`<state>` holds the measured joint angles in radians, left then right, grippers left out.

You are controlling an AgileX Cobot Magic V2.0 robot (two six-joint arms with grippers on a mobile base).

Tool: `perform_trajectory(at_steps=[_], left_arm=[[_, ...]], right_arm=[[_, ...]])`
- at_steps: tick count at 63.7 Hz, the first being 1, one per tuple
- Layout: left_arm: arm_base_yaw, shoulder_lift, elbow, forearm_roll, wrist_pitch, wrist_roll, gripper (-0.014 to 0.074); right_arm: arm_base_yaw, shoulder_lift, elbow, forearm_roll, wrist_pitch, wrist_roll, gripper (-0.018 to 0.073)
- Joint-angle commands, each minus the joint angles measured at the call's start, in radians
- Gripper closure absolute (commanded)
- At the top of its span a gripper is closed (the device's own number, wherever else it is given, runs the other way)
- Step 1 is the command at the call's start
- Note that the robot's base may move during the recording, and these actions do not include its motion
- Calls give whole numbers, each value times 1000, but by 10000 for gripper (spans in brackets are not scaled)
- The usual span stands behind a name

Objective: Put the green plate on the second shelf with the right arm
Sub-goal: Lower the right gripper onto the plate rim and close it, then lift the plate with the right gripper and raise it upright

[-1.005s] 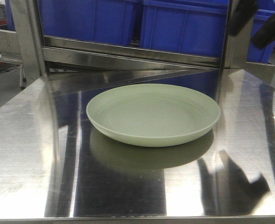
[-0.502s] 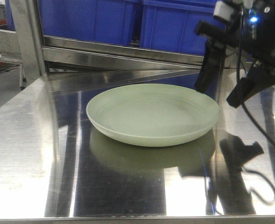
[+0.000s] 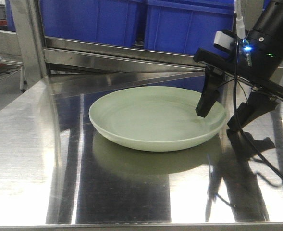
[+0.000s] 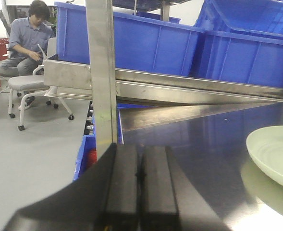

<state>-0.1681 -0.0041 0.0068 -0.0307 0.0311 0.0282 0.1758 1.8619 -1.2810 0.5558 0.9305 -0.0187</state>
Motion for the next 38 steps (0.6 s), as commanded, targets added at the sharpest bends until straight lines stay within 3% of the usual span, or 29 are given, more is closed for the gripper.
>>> perform_trajectory(at_steps=[1,22,38], left_arm=[[-1,-17,40,-3,-90,-2,466],[-1,-17,40,-3,-90,-2,466],[-1,-17,40,-3,-90,-2,466]], right_arm=[[-2,-40,-28,43,-7,-1,118],[-3,-41,-33,44,8,-2,517],[-3,-162,-47,23,-21,-13,505]])
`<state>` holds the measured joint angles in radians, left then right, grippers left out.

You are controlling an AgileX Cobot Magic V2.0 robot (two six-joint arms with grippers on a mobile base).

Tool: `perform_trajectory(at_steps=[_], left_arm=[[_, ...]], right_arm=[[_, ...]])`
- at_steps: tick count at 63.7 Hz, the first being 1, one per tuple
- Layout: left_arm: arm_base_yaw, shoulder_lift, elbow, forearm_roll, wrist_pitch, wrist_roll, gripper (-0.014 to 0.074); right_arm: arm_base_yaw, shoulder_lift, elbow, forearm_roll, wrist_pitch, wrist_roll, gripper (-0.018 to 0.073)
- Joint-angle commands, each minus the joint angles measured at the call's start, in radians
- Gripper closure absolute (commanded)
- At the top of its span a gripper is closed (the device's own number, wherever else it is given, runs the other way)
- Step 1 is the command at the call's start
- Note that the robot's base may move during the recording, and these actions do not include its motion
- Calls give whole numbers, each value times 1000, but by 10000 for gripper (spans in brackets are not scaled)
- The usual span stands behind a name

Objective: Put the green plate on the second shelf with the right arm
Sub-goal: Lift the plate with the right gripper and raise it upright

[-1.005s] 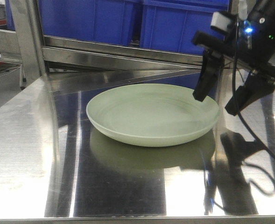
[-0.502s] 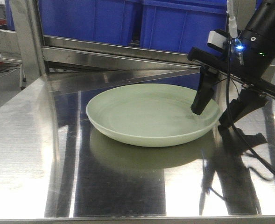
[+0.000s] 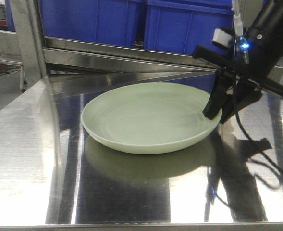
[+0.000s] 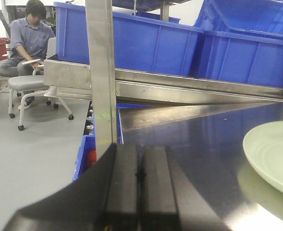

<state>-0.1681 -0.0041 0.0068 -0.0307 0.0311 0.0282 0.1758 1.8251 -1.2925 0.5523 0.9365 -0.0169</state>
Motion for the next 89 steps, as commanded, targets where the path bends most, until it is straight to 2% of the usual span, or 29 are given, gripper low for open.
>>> perform_trajectory(at_steps=[1,11,32,53,62,72,79,89], left_arm=[[-1,-17,40,-3,-90,-2,466],[-1,-17,40,-3,-90,-2,466],[-1,-17,40,-3,-90,-2,466],[-1,-17,40,-3,-90,-2,466],[-1,-17,40,-3,-90,-2,466],[-1,-17,40,-3,-90,-2,466],[-1,-17,40,-3,-90,-2,466],[-1,-17,40,-3,-90,-2,466]], right_arm=[[-3,-147,-36,23,-33,-14,505],[-3,-323,-33,-23,-82,-14,505],[-3,-738,32,-217,-113,-14,505],[-3,-920,35,-221,-102,-19,503],[-3,-934,35,-314,-165,-33,503],[-3,-961,71,-463,-303,-34,503],[-3,-1040,170,-565,-514,-34,503],[-9,-1214,402,-629,-842,-34,503]])
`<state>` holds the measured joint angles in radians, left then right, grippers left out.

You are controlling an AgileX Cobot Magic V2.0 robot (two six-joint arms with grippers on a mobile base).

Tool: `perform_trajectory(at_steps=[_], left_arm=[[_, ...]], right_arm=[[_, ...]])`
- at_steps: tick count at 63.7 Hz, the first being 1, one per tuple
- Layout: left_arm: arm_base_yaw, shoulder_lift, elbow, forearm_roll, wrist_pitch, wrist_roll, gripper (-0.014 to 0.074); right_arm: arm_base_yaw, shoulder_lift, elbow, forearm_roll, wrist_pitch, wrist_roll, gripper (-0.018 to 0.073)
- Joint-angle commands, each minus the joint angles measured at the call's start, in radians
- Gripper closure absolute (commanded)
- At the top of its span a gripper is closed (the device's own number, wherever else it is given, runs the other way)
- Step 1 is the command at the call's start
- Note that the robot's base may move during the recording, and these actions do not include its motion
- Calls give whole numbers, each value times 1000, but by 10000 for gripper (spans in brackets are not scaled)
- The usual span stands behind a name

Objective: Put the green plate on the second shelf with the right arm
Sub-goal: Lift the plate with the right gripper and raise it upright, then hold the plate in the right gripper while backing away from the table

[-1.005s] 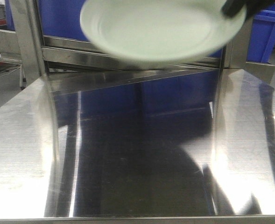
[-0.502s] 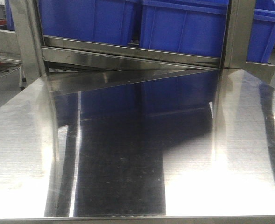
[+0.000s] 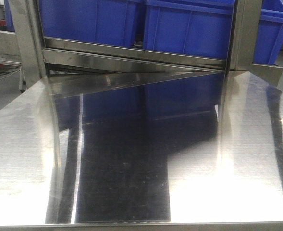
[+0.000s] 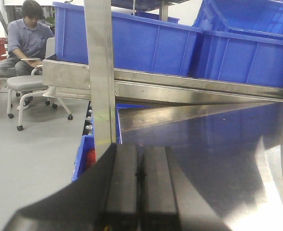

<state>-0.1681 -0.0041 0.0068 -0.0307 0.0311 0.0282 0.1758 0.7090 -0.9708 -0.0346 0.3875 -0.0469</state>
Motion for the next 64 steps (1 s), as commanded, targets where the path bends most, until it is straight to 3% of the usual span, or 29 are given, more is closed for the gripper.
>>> perform_trajectory(at_steps=[1,9,20,32,45,52,64], left_arm=[[-1,-17,40,-3,-90,-2,466],[-1,-17,40,-3,-90,-2,466],[-1,-17,40,-3,-90,-2,466],[-1,-17,40,-3,-90,-2,466],[-1,-17,40,-3,-90,-2,466],[-1,-17,40,-3,-90,-2,466],[-1,-17,40,-3,-90,-2,466]], right_arm=[[-13,-115,104,-44,-315,-4,503],[-83,-248,296,-44,-418,-4,503],[-177,-390,517,-43,-409,1,503],[-180,-497,724,-39,-426,19,503],[-180,-651,931,19,-588,20,503],[-180,-727,982,70,-622,20,503],[-181,-738,980,72,-628,20,503]])
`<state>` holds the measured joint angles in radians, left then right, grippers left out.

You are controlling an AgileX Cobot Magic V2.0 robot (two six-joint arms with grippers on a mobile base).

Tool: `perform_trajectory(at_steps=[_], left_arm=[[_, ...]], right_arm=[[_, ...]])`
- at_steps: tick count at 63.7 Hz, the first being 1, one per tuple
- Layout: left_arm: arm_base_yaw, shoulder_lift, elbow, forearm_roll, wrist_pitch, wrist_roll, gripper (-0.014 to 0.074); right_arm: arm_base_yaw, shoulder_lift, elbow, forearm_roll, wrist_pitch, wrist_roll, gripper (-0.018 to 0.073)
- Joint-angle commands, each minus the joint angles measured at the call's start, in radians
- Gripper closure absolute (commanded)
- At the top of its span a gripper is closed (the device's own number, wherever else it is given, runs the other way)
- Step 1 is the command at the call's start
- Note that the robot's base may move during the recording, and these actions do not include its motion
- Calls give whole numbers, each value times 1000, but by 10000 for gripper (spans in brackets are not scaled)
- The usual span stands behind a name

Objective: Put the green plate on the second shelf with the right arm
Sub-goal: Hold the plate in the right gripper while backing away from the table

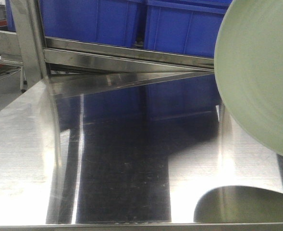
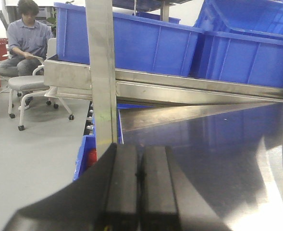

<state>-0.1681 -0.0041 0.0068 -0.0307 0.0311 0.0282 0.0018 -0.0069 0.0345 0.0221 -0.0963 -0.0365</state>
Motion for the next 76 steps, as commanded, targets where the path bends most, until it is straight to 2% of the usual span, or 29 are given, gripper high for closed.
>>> perform_trajectory(at_steps=[1,11,76], left_arm=[[-1,-17,40,-3,-90,-2,466],[-1,-17,40,-3,-90,-2,466],[-1,-17,40,-3,-90,-2,466]], right_arm=[[-7,-22,-25,15,-150,10,503],[-7,-22,-25,15,-192,10,503],[-7,-22,-25,15,-189,10,503]])
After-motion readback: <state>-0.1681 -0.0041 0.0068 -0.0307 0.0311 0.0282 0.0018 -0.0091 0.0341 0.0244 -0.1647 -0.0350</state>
